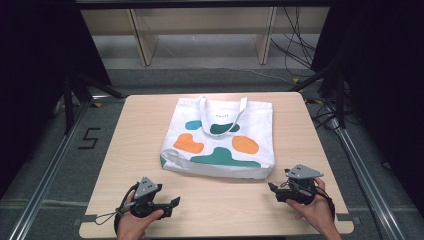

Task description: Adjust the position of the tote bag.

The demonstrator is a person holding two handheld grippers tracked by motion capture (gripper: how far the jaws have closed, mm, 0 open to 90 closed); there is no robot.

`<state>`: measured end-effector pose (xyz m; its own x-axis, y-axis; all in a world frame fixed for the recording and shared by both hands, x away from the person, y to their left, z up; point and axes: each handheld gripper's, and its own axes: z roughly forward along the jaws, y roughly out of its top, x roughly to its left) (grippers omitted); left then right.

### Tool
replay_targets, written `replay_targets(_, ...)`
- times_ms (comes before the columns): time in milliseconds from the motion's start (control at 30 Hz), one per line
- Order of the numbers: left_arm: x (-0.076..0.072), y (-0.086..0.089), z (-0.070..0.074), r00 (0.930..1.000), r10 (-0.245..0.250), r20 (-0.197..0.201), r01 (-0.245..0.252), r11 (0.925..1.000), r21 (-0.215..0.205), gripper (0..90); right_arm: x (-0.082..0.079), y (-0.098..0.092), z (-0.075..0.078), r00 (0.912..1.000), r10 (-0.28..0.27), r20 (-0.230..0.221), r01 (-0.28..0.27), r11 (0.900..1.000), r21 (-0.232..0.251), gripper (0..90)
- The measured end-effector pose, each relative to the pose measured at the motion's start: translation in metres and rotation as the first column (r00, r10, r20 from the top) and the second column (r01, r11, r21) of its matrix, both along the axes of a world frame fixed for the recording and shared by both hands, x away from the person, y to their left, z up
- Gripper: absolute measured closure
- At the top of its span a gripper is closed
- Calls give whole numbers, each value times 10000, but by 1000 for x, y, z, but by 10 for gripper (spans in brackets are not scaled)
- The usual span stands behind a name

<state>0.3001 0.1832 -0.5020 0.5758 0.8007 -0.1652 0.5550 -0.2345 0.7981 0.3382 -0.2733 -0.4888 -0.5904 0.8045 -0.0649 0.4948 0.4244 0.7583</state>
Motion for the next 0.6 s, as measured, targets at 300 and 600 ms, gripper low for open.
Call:
replay_targets(300,0,1,1,10000,85,-34,-85,10000,49,202,3,0,2,9979,261,591,-249,9994,-220,281)
replay_targets(600,1,1,-1,9999,54,-118,-55,10000,-65,225,15,11,8,9949,418,920,-400,9990,-210,279)
